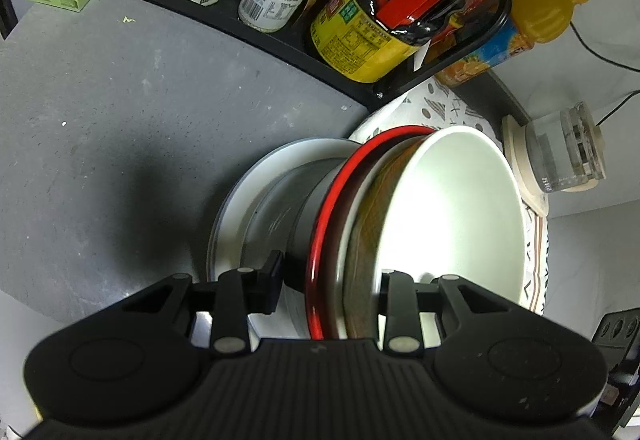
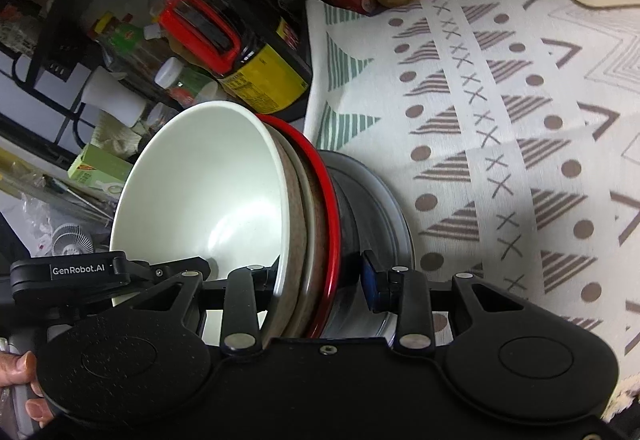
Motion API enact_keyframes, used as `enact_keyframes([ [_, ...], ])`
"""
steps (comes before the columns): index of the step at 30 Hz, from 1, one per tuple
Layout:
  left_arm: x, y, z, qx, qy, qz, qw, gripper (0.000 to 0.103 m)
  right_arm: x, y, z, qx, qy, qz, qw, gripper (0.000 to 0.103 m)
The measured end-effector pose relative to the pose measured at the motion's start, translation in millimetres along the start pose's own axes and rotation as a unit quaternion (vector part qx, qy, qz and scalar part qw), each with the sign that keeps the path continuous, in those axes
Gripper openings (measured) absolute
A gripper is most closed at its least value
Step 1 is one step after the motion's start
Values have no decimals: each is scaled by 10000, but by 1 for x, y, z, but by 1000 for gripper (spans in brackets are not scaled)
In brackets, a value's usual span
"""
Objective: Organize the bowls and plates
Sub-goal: 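Lower the nested bowls onto the 'BAKERY' plate and open both grippers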
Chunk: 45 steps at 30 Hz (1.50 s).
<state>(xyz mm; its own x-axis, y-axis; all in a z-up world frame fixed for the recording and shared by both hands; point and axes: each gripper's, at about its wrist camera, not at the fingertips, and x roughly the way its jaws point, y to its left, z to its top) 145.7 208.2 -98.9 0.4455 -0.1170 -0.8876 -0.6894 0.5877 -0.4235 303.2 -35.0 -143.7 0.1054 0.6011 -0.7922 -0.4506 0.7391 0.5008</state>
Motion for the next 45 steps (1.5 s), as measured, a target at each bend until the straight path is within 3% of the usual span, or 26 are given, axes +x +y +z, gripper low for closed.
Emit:
enact_keyframes([
  [23,19,6,9,273,354,43,9990,33,12,-1,-16,424,-21,-244,9988,34],
  [34,21,16,10,103,441,-60,9990,31,10,2,-18,504,-177,-290,9982,38],
  [45,-2,17,14,400,118,-286,9987,33,2,15,-18,369,-438,-455,9973,39],
])
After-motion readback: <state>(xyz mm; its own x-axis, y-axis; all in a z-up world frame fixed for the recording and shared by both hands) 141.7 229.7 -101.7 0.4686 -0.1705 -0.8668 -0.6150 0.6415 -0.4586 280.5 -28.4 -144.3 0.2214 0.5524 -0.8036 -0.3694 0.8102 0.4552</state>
